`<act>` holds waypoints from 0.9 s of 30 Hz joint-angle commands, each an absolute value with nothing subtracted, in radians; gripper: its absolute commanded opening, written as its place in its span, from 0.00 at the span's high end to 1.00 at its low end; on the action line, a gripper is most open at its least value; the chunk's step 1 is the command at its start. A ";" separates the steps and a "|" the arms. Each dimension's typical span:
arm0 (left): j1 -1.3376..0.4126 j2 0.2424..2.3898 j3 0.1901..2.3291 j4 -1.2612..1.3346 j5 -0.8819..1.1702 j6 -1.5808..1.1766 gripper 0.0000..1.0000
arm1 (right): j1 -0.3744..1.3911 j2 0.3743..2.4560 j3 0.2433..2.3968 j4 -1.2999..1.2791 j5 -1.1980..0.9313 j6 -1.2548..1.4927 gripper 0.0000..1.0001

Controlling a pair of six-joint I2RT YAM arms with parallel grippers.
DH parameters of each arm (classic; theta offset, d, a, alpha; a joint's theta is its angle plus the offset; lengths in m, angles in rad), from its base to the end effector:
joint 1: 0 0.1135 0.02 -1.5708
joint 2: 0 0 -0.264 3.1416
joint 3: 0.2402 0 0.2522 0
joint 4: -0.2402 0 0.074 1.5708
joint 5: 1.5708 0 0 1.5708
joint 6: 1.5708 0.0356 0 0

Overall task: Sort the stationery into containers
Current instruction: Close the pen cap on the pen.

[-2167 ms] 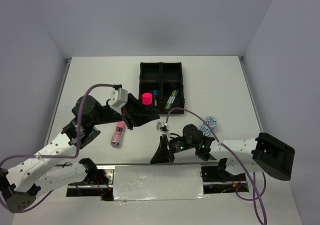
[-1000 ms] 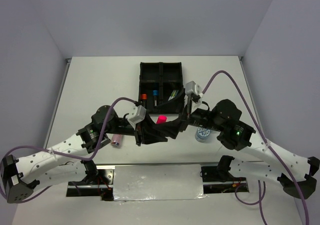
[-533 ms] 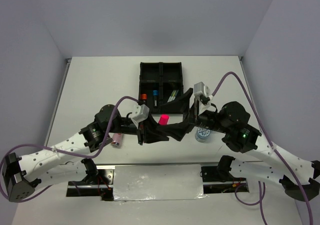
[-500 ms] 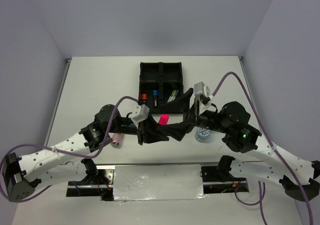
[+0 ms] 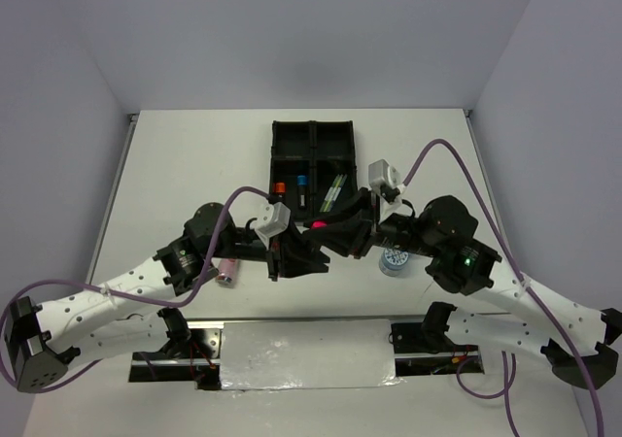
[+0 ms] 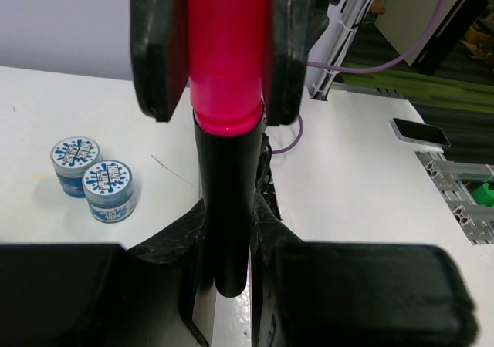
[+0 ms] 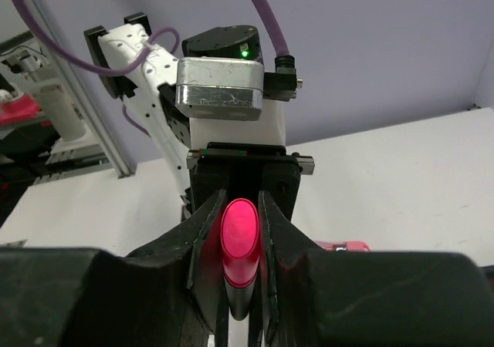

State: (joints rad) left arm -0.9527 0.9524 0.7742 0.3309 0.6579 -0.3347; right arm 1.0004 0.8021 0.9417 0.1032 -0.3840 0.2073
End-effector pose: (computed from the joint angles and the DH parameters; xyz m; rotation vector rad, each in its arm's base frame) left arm 0.1095 -0.1916 0.3598 1.0417 1.2680 -1.4830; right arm 0.0830 0.1541 0.4225 -0.8739 1.1737 1.2578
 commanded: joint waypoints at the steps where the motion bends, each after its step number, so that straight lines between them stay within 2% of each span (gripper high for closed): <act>1: -0.957 0.931 0.808 0.379 0.675 -0.304 1.00 | 0.994 0.810 0.913 0.169 -0.403 0.219 1.00; 4: -0.956 0.922 0.830 0.364 0.667 -0.282 1.00 | 0.977 0.810 0.840 0.214 -0.434 0.255 1.00; 8: -0.934 0.907 0.905 0.333 0.675 -0.221 1.00 | 0.887 0.830 0.691 0.343 -0.618 0.389 1.00; 10: -0.899 0.893 0.922 0.350 0.712 -0.210 1.00 | 0.868 0.851 0.608 0.417 -0.673 0.426 1.00; 15: -0.784 0.913 1.035 0.353 0.850 -0.236 1.00 | 0.867 0.926 0.535 0.414 -0.817 0.446 1.00; 20: -0.761 0.957 1.140 0.345 0.920 -0.236 1.00 | 0.879 1.003 0.437 0.425 -0.824 0.434 1.00; 27: -0.764 0.982 1.121 0.471 0.931 -0.305 1.00 | 0.991 1.170 0.356 0.763 -0.764 0.557 1.00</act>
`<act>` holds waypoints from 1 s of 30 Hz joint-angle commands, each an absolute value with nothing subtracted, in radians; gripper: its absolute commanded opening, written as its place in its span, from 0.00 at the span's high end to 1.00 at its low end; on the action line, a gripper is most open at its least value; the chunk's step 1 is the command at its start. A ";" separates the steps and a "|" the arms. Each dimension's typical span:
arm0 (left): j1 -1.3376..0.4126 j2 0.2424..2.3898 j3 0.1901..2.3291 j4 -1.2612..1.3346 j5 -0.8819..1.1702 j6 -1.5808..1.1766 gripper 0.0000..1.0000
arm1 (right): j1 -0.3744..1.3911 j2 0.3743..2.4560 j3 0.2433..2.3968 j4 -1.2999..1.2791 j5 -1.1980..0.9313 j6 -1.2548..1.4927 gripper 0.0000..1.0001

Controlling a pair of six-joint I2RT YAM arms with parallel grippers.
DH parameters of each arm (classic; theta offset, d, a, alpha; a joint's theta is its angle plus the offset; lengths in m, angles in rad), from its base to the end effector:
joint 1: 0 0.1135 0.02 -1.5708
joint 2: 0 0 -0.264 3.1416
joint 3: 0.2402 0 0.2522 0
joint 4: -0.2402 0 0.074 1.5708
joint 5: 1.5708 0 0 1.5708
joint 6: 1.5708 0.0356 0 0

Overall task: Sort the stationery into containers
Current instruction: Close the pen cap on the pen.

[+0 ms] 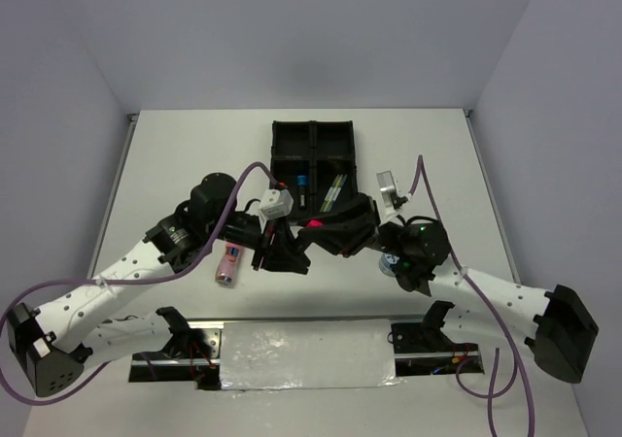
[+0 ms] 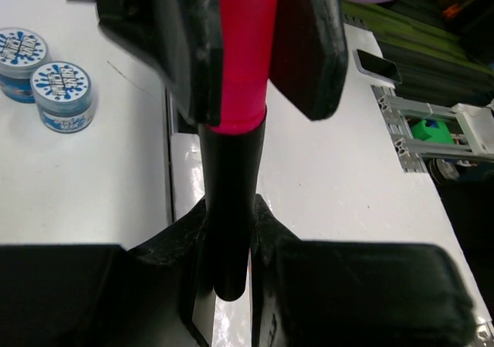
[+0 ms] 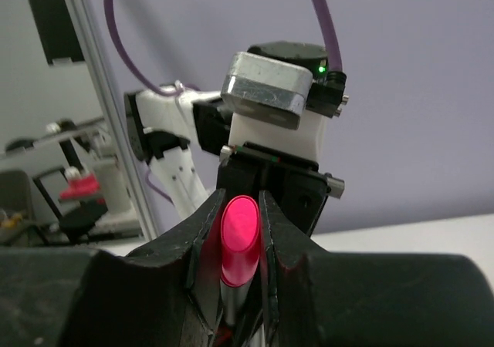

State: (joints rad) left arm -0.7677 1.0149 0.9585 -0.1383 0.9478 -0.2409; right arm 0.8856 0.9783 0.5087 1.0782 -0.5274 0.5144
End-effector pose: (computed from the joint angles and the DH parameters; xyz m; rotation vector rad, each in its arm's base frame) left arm 0.1394 -0.1747 0.3655 1.2032 1.5427 -1.5256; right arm 0.1153 0.1694 0.3350 -0.7245 0.9279 1.5064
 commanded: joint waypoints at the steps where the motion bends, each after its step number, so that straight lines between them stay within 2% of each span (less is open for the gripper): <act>1: -0.764 0.976 1.094 0.488 0.927 -0.311 1.00 | 1.021 1.207 0.363 0.776 -0.753 0.567 1.00; 5: -0.767 0.954 1.057 0.512 0.890 -0.311 1.00 | 1.095 1.319 0.408 0.841 -0.718 0.589 1.00; 8: -0.765 0.943 1.075 0.434 0.861 -0.258 1.00 | 1.112 1.413 0.423 0.883 -0.729 0.607 1.00; 12: -0.767 0.933 1.132 0.269 0.818 -0.143 1.00 | 1.117 1.396 0.402 0.836 -0.701 0.585 1.00; 20: -0.764 0.899 1.100 0.228 0.733 -0.097 1.00 | 1.118 1.295 0.408 0.562 -0.676 0.471 1.00; 30: -0.742 0.899 1.126 0.271 0.703 -0.123 1.00 | 1.213 1.456 0.388 0.701 -0.700 0.525 1.00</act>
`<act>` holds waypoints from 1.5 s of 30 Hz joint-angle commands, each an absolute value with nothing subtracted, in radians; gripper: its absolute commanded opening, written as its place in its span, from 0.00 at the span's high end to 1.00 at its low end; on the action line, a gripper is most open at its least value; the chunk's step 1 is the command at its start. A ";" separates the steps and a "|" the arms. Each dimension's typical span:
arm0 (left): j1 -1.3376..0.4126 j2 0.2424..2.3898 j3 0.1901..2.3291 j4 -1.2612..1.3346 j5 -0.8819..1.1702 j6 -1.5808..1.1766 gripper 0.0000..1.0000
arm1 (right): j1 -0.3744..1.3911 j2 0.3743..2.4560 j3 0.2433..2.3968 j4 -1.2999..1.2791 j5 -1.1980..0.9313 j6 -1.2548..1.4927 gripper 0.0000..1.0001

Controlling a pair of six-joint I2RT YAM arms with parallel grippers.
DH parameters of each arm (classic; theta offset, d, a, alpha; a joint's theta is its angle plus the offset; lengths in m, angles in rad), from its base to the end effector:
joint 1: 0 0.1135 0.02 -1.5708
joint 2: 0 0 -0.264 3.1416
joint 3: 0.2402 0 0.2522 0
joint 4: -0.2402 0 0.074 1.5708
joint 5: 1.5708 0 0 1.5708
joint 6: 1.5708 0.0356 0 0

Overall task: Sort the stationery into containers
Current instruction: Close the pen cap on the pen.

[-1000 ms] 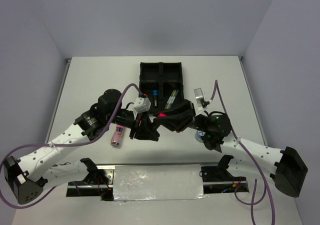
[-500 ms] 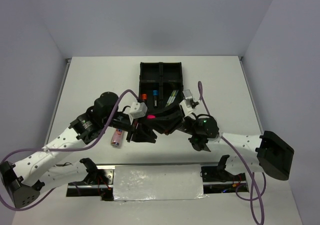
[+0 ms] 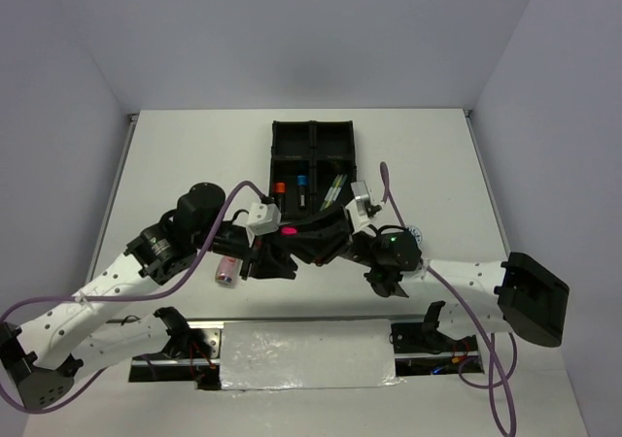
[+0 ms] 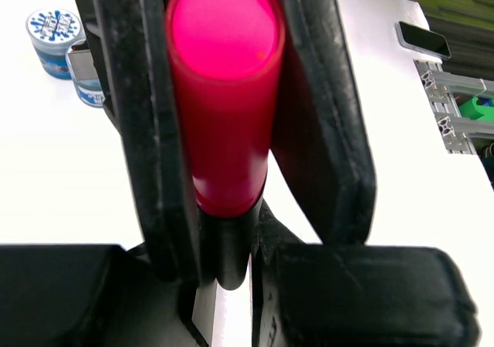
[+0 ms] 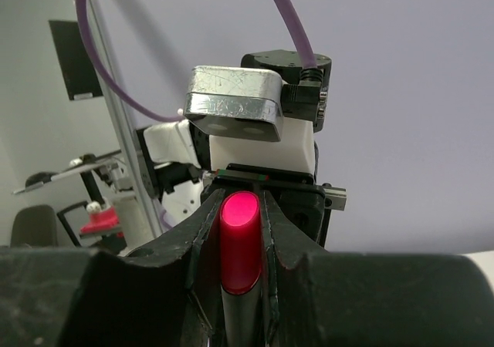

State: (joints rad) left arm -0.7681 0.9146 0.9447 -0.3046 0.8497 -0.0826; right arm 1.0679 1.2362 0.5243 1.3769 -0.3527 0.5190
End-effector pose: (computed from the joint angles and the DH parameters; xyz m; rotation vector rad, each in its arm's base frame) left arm 0.1223 -0.1553 0.3636 1.2303 1.5439 -1.3532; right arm 0.1061 0.2184 0.3145 -0.6315 0.8744 1.6100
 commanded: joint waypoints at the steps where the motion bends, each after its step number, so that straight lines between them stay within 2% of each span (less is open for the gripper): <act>1: -0.732 0.894 1.123 0.284 0.692 -0.132 1.00 | 1.241 1.477 0.403 0.689 -0.684 0.520 1.00; 10: -0.591 0.937 1.219 0.397 0.762 -0.268 1.00 | 1.295 1.572 0.423 0.713 -0.666 0.563 1.00; 14: -0.531 0.962 1.269 0.422 0.825 -0.328 1.00 | 1.295 1.520 0.411 0.661 -0.620 0.538 1.00; 19: -0.514 0.937 1.201 0.463 0.844 -0.371 1.00 | 1.293 1.457 0.426 0.588 -0.595 0.525 1.00; 23: -0.601 0.841 0.990 0.468 0.804 -0.321 1.00 | 1.293 1.283 0.594 0.386 -0.432 0.502 1.00; 25: -0.656 0.799 0.878 0.450 0.733 -0.285 1.00 | 1.287 1.188 0.696 0.189 -0.263 0.468 1.00; 26: -0.666 0.796 0.852 0.445 0.721 -0.285 1.00 | 1.278 1.154 0.800 0.126 -0.200 0.465 0.98; 27: -0.681 0.801 0.810 0.439 0.709 -0.288 1.00 | 1.249 1.144 0.845 0.032 -0.117 0.460 0.91; 30: -0.713 0.822 0.747 0.427 0.695 -0.282 1.00 | 1.178 1.108 0.985 -0.075 -0.020 0.468 0.90; 32: -0.741 0.833 0.712 0.408 0.680 -0.273 1.00 | 1.138 1.079 1.035 -0.081 -0.021 0.456 0.81; 33: -0.749 0.841 0.700 0.405 0.675 -0.267 1.00 | 1.128 1.069 1.048 -0.083 -0.020 0.456 0.69; 35: -0.768 0.850 0.672 0.403 0.658 -0.265 1.00 | 1.102 1.042 1.080 -0.071 -0.040 0.451 0.55; 36: -0.772 0.854 0.640 0.411 0.655 -0.271 1.00 | 1.089 1.032 1.089 -0.069 -0.040 0.445 0.44; 38: -0.775 0.861 0.608 0.426 0.641 -0.287 1.00 | 1.066 1.003 1.118 -0.081 -0.035 0.440 0.33; 39: -0.776 0.864 0.579 0.433 0.631 -0.294 1.00 | 1.055 0.991 1.123 -0.080 -0.035 0.434 0.20; 40: -0.775 0.865 0.568 0.430 0.599 -0.299 1.00 | 1.031 0.964 1.132 -0.083 -0.037 0.434 0.14; 41: -0.775 0.870 0.557 0.422 0.586 -0.301 1.00 | 1.017 0.947 1.132 -0.087 -0.034 0.434 0.01; 45: -0.775 0.909 0.574 0.344 0.473 -0.314 1.00 | 0.971 0.873 1.140 -0.155 0.044 0.417 0.00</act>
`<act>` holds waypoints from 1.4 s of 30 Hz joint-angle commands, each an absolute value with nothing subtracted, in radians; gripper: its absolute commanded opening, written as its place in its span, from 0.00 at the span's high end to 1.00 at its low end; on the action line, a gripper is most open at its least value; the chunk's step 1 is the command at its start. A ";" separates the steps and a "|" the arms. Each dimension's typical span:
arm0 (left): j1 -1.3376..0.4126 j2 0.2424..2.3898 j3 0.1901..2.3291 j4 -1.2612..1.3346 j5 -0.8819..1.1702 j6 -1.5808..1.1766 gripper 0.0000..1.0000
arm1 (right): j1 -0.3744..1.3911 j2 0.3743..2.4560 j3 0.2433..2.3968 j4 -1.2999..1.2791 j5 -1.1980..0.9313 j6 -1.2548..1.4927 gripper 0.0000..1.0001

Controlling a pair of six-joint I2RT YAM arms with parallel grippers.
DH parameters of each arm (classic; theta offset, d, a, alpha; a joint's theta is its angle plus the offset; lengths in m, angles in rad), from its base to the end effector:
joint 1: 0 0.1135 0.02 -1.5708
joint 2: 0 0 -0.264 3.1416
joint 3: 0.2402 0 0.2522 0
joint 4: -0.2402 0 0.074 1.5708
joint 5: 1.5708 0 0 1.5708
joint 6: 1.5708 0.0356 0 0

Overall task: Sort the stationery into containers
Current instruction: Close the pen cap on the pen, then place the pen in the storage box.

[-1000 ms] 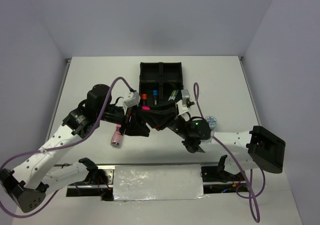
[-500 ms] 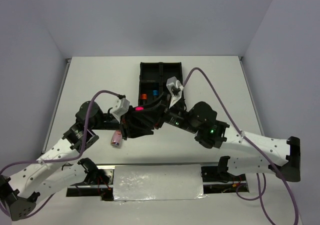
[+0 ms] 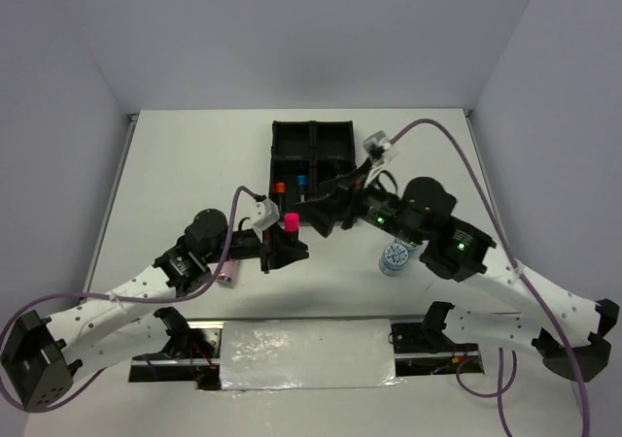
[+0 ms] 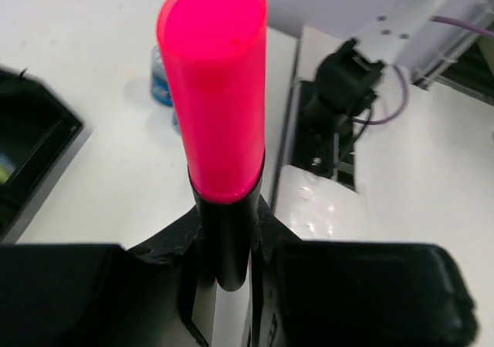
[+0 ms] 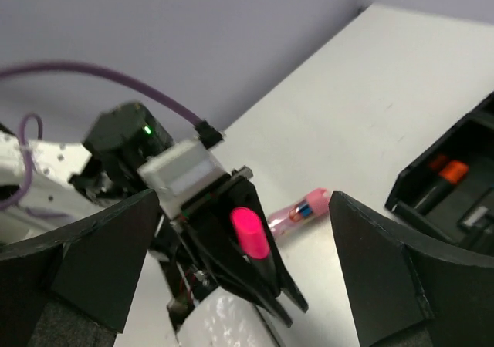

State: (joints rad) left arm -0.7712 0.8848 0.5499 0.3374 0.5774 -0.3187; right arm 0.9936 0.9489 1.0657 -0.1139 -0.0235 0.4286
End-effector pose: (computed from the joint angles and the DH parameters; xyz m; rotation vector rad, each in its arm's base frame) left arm 0.1354 -0.1587 0.2942 0.8512 1.5018 -1.2800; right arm 0.1150 0.1782 0.4165 -0.4887 1.6124 1.1178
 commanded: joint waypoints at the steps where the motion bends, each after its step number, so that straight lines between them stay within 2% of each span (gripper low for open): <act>1: -0.775 0.928 0.592 0.310 0.418 -0.325 1.00 | 0.954 0.846 1.149 -0.182 0.078 0.416 0.00; 2: -0.770 0.990 0.648 0.266 0.279 -0.346 1.00 | 0.947 0.830 1.152 -0.242 0.156 0.423 0.00; 4: -0.746 1.143 0.780 0.106 0.125 -0.400 1.00 | 0.931 0.784 1.152 -0.326 0.287 0.455 0.00; 8: -0.715 1.348 0.975 -0.101 0.008 -0.478 1.00 | 0.923 0.741 1.149 -0.437 0.360 0.498 0.00; 9: -0.704 1.373 1.021 -0.132 0.006 -0.518 0.93 | 0.923 0.729 1.141 -0.458 0.353 0.500 0.00; 11: -0.675 1.446 1.070 -0.169 0.005 -0.557 0.86 | 0.923 0.710 1.129 -0.480 0.351 0.505 0.00; 14: -0.657 1.541 1.167 -0.258 -0.035 -0.601 0.85 | 0.922 0.677 1.109 -0.508 0.354 0.511 0.00; 18: -0.618 1.635 1.279 -0.310 -0.028 -0.604 0.77 | 0.922 0.640 1.095 -0.528 0.344 0.509 0.00; 21: -0.577 1.712 1.342 -0.357 0.009 -0.603 0.75 | 0.922 0.618 1.080 -0.537 0.334 0.514 0.00; 28: -0.541 1.775 1.378 -0.367 0.080 -0.586 0.68 | 0.922 0.572 1.034 -0.540 0.339 0.522 0.00; 42: -0.540 1.780 1.359 -0.339 0.158 -0.598 0.41 | 0.922 0.595 1.032 -0.523 0.328 0.500 0.00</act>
State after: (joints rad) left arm -0.5365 1.7863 1.3441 -0.3531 0.1265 -0.5838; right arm 0.9249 0.5907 1.0367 -0.5423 0.3260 0.5091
